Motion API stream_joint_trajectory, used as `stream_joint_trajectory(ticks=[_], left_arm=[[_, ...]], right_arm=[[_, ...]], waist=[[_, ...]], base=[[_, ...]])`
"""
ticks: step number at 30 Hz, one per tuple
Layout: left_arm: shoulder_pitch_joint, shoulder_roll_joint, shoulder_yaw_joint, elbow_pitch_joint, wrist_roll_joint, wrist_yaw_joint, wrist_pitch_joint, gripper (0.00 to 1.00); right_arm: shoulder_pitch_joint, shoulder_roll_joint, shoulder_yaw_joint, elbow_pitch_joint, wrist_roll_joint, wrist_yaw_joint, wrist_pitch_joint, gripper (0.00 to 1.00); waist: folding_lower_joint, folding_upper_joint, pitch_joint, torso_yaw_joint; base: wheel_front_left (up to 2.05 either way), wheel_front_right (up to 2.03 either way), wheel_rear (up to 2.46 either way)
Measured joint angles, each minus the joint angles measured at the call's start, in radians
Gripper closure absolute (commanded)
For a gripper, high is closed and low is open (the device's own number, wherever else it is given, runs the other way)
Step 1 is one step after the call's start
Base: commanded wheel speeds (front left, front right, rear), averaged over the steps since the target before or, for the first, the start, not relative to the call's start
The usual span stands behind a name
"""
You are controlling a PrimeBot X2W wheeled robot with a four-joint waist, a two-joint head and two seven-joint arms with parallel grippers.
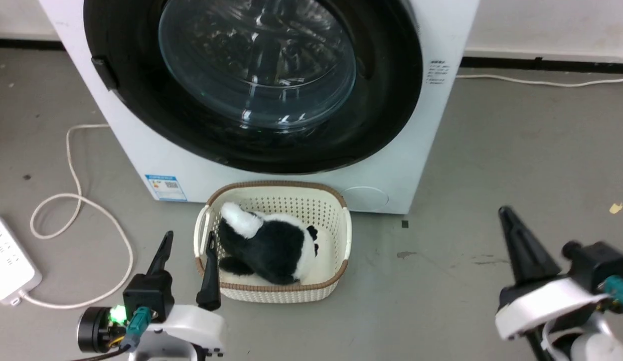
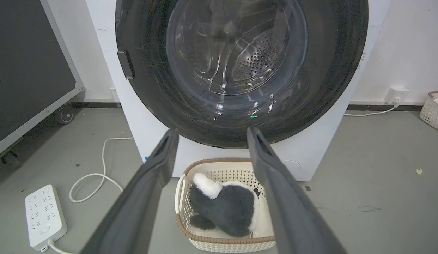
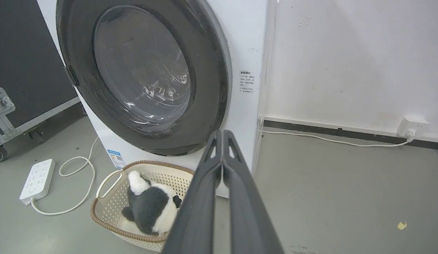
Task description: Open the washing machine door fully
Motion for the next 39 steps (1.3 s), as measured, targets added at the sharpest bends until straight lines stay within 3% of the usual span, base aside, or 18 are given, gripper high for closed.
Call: stream_joint_trajectory(ticks=[7,23,39], left_arm=[[-0.021,0.000,-0.009,-0.014,-0.014,0.018,-0.019,0.00],[-0.077,0.000,-0.037,-0.048,-0.030,0.053,-0.053,0.00],[-0.116,0.000,-0.085,-0.061,-0.062,0.091,-0.089,0.00]], right_arm=[[-0.120,-0.026,-0.050,0.009,0.129,0.000,0.057,1.00],[-0.414,-0.026,-0.167,0.110,0.291,0.000,0.218,1.00],[-0.775,-0.008,-0.352,0.369,0.450,0.000,0.490,1.00]], waist=[[0.0000,0.0000,0.049,0.029],[0.0000,0.0000,0.149,0.081],[0.0000,0.0000,0.248,0.166]], base=[[0.00,0.00,0.00],[0.00,0.00,0.00],[0.00,0.00,0.00]])
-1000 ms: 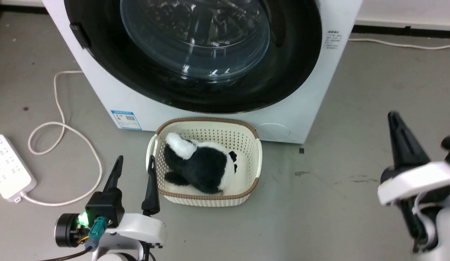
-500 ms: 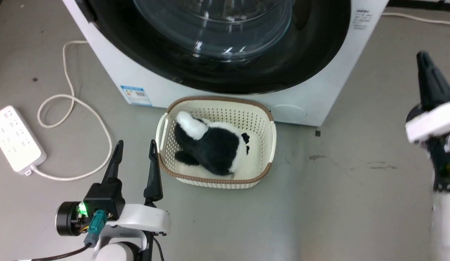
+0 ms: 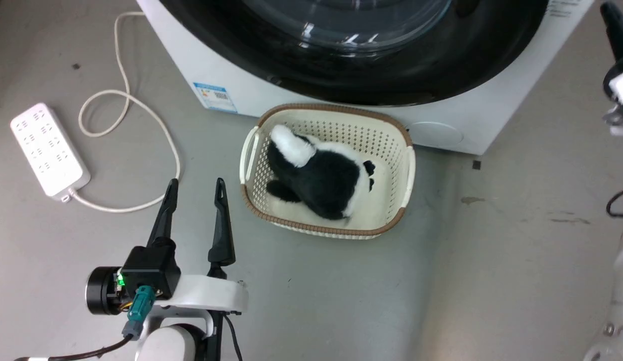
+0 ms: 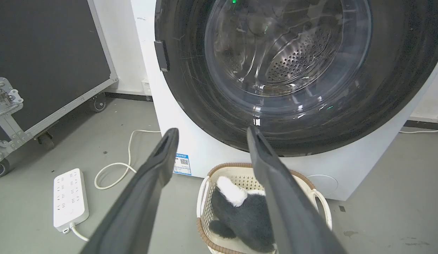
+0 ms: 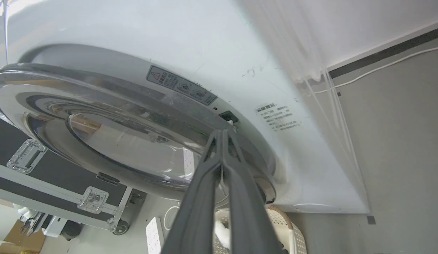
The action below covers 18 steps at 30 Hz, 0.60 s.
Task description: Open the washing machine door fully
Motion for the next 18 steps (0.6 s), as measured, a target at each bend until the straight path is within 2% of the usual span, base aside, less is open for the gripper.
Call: stream_joint_trajectory(ticks=[6,18], left_arm=[[-0.026,0.000,-0.021,-0.011,-0.017,0.018,-0.017,0.00],[-0.043,0.000,-0.046,-0.018,-0.069,0.049,-0.044,0.00]], right_arm=[[-0.145,-0.003,-0.059,0.085,0.018,0.000,0.117,1.00],[-0.311,-0.024,-0.158,0.193,0.020,0.000,0.248,1.00]], waist=[[0.0000,0.0000,0.049,0.035],[-0.0001,0.0000,0.107,0.083]], base=[[0.00,0.00,0.00],[0.00,0.00,0.00]])
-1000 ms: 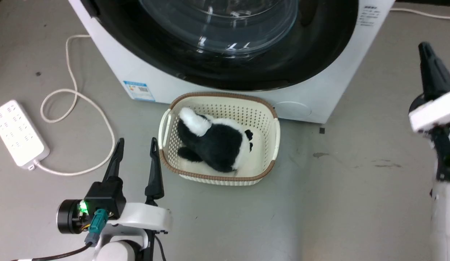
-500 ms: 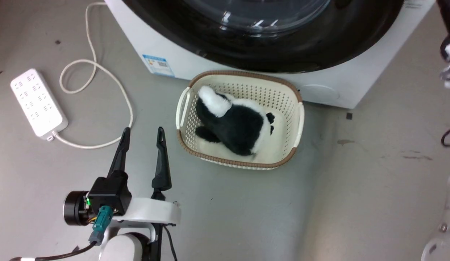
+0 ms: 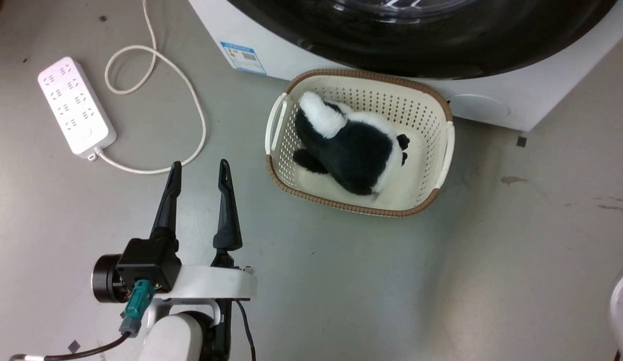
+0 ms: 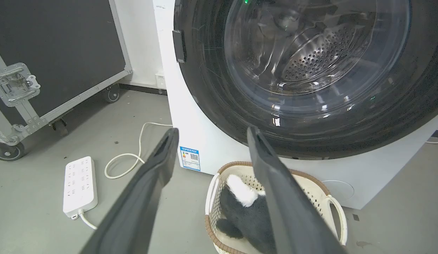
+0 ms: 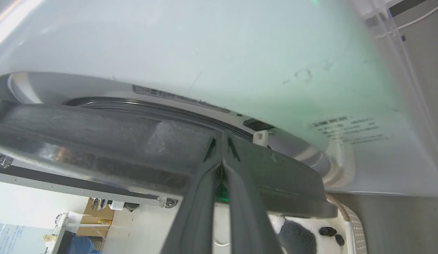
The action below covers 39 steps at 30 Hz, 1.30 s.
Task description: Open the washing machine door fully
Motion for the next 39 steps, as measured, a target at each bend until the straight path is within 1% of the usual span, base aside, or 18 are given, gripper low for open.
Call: stream_joint_trajectory(ticks=[4,11,15,16,19,23,27,31,35,39], left_arm=[[-0.012,0.000,-0.003,-0.002,-0.004,0.002,-0.008,0.00],[-0.025,0.000,-0.021,-0.003,-0.028,0.019,-0.021,0.00],[-0.035,0.000,-0.026,0.004,-0.028,0.022,-0.031,0.00],[-0.035,0.000,-0.025,0.014,-0.028,0.025,-0.035,0.00],[-0.034,0.000,-0.027,0.032,-0.027,0.025,-0.042,0.00],[-0.017,0.000,-0.028,0.055,-0.025,0.017,-0.043,0.00],[0.019,0.000,-0.035,0.099,-0.012,-0.001,-0.043,0.00],[0.051,0.000,-0.039,0.143,-0.001,-0.018,-0.043,0.00],[0.075,0.000,-0.040,0.158,-0.001,-0.024,-0.043,0.00],[0.093,0.000,-0.049,0.161,0.011,-0.038,-0.043,0.00]], right_arm=[[-0.052,-0.005,-0.045,0.032,0.000,0.000,0.037,1.00],[-0.108,-0.009,-0.112,0.073,0.006,0.000,0.164,1.00],[-0.103,-0.008,-0.138,0.068,0.018,-0.002,0.246,1.00],[-0.067,0.001,-0.150,0.035,0.035,-0.002,0.298,1.00],[-0.004,0.017,-0.162,-0.002,0.073,-0.002,0.342,1.00],[0.116,0.044,-0.141,-0.047,0.114,-0.002,0.376,1.00],[0.232,0.055,-0.094,-0.069,0.191,-0.002,0.393,1.00],[0.342,0.054,0.007,-0.072,0.317,-0.002,0.369,1.00],[0.451,0.054,0.146,-0.080,0.449,-0.002,0.333,1.00],[0.534,0.057,0.297,-0.117,0.547,-0.002,0.305,1.00]], waist=[[0.0000,0.0000,0.019,0.009],[0.0000,0.0000,0.044,0.019],[0.0000,0.0000,0.036,0.025],[0.0000,0.0000,0.019,0.025],[0.0000,0.0000,-0.007,0.026],[-0.0001,0.0000,-0.058,0.018],[-0.0002,0.0000,-0.116,0.007],[-0.0003,0.0000,-0.174,-0.005],[-0.0003,0.0000,-0.223,-0.014],[-0.0005,0.0000,-0.251,-0.025]], base=[[0.00,0.00,0.00],[0.00,0.00,0.00],[0.00,0.00,0.00],[0.00,0.00,0.00],[0.00,0.00,0.00],[0.00,0.00,0.00],[0.00,0.00,0.00],[0.00,0.00,0.00],[0.00,0.00,0.00],[0.00,0.00,0.00]])
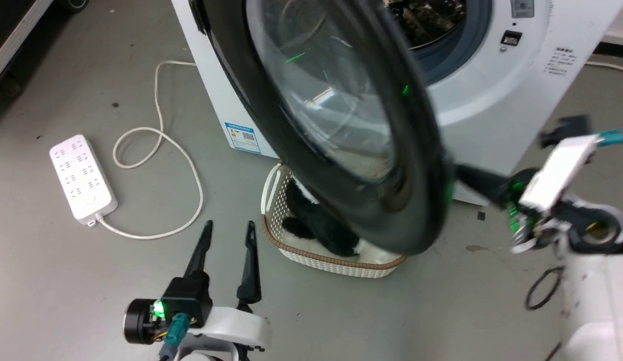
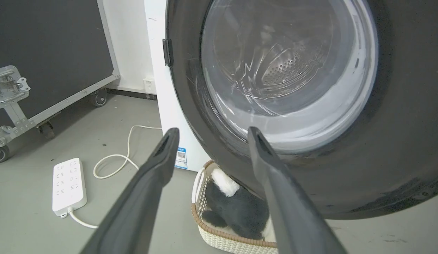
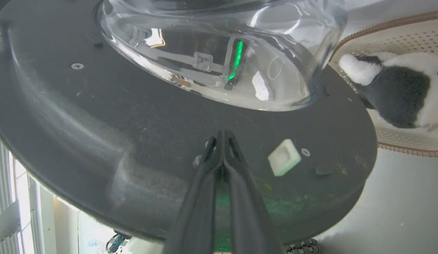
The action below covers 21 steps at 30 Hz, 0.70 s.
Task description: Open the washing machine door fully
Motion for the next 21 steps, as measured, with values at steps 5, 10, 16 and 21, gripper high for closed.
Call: stream_joint_trajectory(ticks=[5,10,16,21], left_arm=[[0.003,0.000,-0.019,0.002,0.008,-0.021,0.000,0.00],[0.016,0.000,-0.041,0.011,0.012,-0.033,0.000,0.00],[0.016,0.000,-0.045,0.011,0.003,-0.033,0.000,0.00],[0.019,0.000,-0.029,0.006,-0.006,-0.037,0.000,0.00]], right_arm=[[0.118,-0.001,0.228,-0.078,0.154,0.000,-0.072,1.00],[0.184,0.002,0.361,-0.114,0.222,0.000,-0.140,1.00],[0.201,0.003,0.407,-0.125,0.229,0.000,-0.211,0.80],[0.201,-0.005,0.356,-0.158,0.138,0.000,-0.308,0.00]], waist=[[0.0003,0.0000,-0.007,0.001],[0.0003,0.0000,-0.010,0.006],[0.0004,0.0000,-0.015,0.007],[0.0004,0.0000,-0.033,-0.006]], base=[[0.00,0.00,0.00],[0.00,0.00,0.00],[0.00,0.00,0.00],[0.00,0.00,0.00]])
